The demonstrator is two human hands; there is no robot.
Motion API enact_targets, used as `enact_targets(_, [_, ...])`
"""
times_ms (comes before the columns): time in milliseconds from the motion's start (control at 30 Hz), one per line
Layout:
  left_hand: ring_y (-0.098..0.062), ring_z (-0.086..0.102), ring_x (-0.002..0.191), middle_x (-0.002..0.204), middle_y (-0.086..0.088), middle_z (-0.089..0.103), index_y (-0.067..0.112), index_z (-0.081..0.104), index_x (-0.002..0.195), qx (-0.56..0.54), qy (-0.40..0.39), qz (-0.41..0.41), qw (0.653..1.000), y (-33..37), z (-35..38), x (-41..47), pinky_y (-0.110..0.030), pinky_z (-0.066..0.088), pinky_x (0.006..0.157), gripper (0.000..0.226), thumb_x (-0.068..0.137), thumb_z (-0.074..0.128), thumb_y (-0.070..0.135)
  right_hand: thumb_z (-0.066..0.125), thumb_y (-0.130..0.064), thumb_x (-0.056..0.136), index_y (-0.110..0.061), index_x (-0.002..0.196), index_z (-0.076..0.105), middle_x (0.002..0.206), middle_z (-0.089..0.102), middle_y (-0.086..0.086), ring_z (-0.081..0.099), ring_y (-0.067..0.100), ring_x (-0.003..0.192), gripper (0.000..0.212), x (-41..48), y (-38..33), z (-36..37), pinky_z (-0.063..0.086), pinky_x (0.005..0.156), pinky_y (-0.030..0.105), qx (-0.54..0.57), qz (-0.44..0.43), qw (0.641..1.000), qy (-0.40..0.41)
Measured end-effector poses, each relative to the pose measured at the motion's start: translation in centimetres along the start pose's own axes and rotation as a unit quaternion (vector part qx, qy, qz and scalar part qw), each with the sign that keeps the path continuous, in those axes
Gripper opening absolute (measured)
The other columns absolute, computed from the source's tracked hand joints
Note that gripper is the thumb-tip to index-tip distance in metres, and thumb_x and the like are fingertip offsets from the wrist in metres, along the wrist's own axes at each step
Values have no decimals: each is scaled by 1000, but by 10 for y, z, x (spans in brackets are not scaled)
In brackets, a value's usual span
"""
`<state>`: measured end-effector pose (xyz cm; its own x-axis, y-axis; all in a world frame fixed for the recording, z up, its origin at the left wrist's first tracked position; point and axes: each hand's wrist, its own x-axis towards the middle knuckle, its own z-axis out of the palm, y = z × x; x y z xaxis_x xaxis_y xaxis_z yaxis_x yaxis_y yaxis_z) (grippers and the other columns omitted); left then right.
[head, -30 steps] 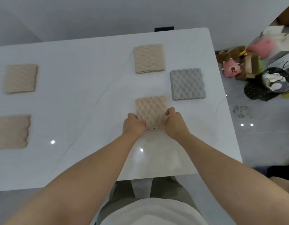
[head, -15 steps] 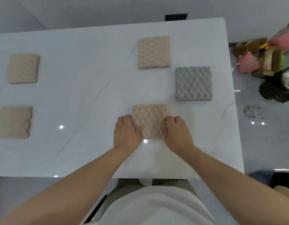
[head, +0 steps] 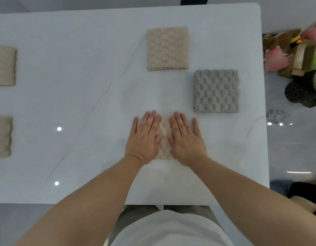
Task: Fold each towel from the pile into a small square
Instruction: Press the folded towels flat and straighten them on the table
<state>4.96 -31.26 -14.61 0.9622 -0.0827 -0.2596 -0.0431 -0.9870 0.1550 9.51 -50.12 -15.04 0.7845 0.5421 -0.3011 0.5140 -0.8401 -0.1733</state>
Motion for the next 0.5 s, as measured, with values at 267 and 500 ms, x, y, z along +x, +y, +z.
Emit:
enact_targets(267, [-19, 6, 157, 170, -4, 11, 11, 10, 162, -24, -39, 13, 999, -5, -22, 1, -55, 6, 125, 66, 107, 17, 46, 20, -47, 107, -9, 161, 16, 169, 12, 8, 6, 23, 157, 66, -1, 1, -14, 11, 124, 54, 28, -10, 1000, 4])
enact_targets(500, [-30, 24, 152, 165, -15, 25, 6, 28, 157, -139, 80, -3, 987, -24, -84, 99, -44, 22, 124, 58, 106, 28, 34, 47, -26, 105, -8, 146, 48, 147, 51, 14, 54, 34, 128, 46, 82, 23, -87, 44, 101, 50, 75, -14, 974, 213])
